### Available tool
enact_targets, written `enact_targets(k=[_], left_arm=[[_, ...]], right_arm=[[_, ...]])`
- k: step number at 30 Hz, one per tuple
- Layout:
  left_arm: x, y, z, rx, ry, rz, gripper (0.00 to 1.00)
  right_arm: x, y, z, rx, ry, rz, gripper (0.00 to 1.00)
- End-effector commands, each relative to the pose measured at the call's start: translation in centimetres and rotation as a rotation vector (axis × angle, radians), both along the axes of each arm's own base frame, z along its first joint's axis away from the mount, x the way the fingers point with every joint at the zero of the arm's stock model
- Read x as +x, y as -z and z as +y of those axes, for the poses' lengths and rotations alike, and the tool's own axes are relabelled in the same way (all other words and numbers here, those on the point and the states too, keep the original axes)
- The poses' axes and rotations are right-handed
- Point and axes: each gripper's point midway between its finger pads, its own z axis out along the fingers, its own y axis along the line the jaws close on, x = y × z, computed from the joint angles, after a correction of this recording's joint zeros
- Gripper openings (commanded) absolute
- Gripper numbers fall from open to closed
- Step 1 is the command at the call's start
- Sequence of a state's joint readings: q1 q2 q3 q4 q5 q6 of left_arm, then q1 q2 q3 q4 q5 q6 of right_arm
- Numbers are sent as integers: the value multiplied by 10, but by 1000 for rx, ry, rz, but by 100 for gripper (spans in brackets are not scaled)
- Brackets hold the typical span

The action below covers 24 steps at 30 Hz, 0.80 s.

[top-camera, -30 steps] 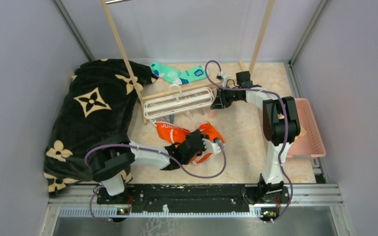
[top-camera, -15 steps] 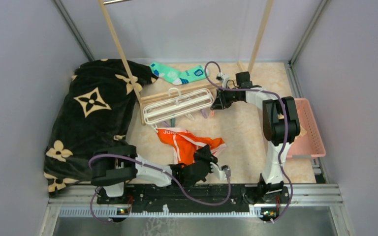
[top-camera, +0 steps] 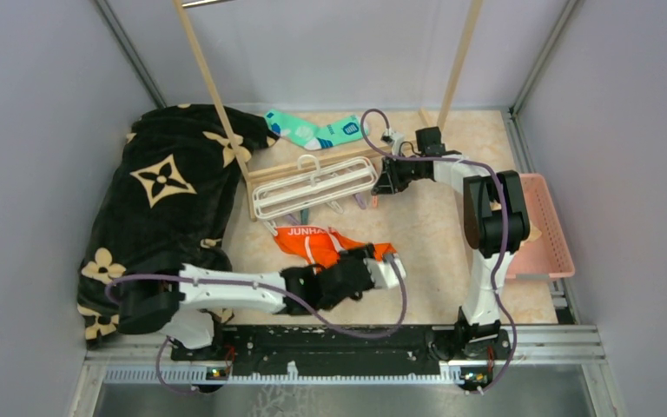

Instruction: Clip the underwear to the hanger

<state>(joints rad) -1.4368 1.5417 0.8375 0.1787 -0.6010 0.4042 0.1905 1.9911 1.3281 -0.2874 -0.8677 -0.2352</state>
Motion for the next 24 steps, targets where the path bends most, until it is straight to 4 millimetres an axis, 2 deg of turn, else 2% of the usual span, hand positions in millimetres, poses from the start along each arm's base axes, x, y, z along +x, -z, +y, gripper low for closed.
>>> enact_targets(k=[1, 4, 7, 9, 12, 14, 20, 24], left_arm=[[35, -56, 9, -270, -84, 249, 62], [53, -64, 22, -290, -69, 253, 67], [60, -50, 31, -210, -9, 262, 68], [54, -34, 35, -150, 104, 340, 68], [35, -18, 40, -107, 322, 428, 69], [33, -14, 40, -95, 401, 396, 71], [52, -3, 43, 5, 520, 213, 73], [54, 22, 53, 146, 590, 171, 75]], right_arm=[[2, -24, 15, 42, -49, -70, 0], [1, -25, 15, 42, -48, -68, 0], [0, -26, 15, 44, -49, -70, 0], [-1, -26, 14, 45, -49, -70, 0], [-2, -28, 15, 49, -53, -73, 0], [-3, -29, 16, 51, -55, -71, 0], [-5, -31, 17, 53, -60, -75, 0], [-7, -31, 16, 48, -64, -78, 0]])
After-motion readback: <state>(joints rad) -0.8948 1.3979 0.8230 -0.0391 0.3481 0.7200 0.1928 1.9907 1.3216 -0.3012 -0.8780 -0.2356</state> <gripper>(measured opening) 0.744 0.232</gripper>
